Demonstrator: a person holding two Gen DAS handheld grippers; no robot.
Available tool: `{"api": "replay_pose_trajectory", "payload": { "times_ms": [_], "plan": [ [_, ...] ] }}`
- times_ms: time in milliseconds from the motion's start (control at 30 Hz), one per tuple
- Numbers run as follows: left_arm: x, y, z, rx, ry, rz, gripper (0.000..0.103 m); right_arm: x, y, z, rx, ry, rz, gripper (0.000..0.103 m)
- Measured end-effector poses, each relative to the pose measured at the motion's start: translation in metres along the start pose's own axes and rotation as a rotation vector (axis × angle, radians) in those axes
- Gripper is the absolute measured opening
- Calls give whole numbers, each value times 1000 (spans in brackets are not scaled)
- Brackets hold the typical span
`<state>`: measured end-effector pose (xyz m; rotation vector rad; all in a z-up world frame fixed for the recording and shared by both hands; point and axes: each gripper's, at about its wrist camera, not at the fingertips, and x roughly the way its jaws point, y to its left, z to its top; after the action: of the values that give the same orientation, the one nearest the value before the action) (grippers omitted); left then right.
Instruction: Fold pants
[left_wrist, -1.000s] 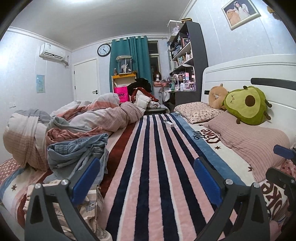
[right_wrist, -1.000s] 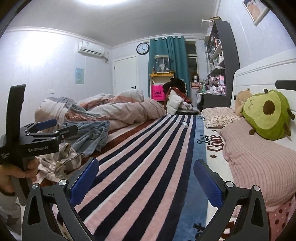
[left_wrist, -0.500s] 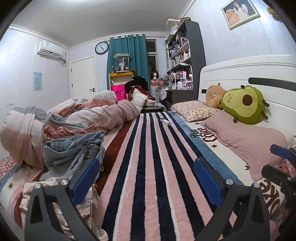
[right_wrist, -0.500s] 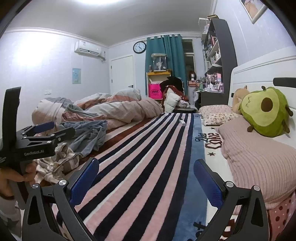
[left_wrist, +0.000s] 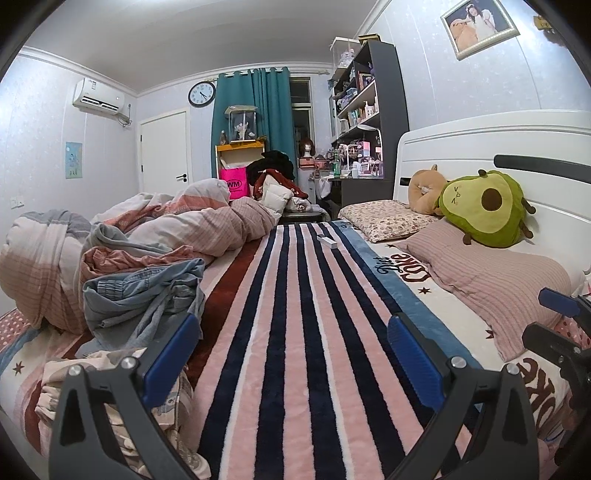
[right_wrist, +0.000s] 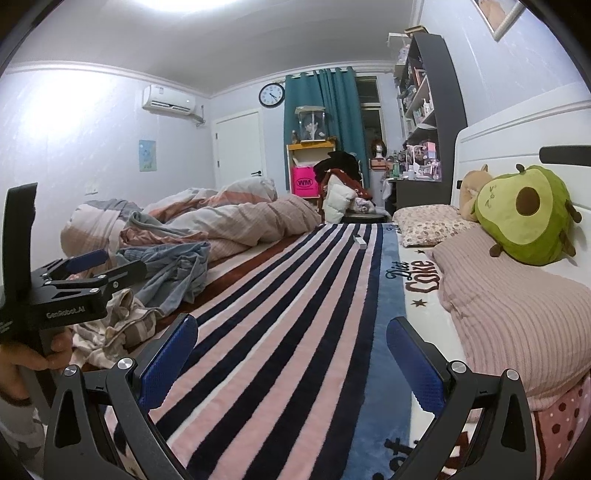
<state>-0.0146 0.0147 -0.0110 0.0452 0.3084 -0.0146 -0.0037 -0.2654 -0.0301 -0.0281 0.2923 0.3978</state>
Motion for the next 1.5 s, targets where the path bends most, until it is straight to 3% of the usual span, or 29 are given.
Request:
{"api": "replay_pose_trajectory", "payload": {
  "times_ms": [1500],
  "plan": [
    [-2, -13, -2, 14, -5, -11, 101, 0, -8, 0, 15, 5, -11, 102]
  ]
}}
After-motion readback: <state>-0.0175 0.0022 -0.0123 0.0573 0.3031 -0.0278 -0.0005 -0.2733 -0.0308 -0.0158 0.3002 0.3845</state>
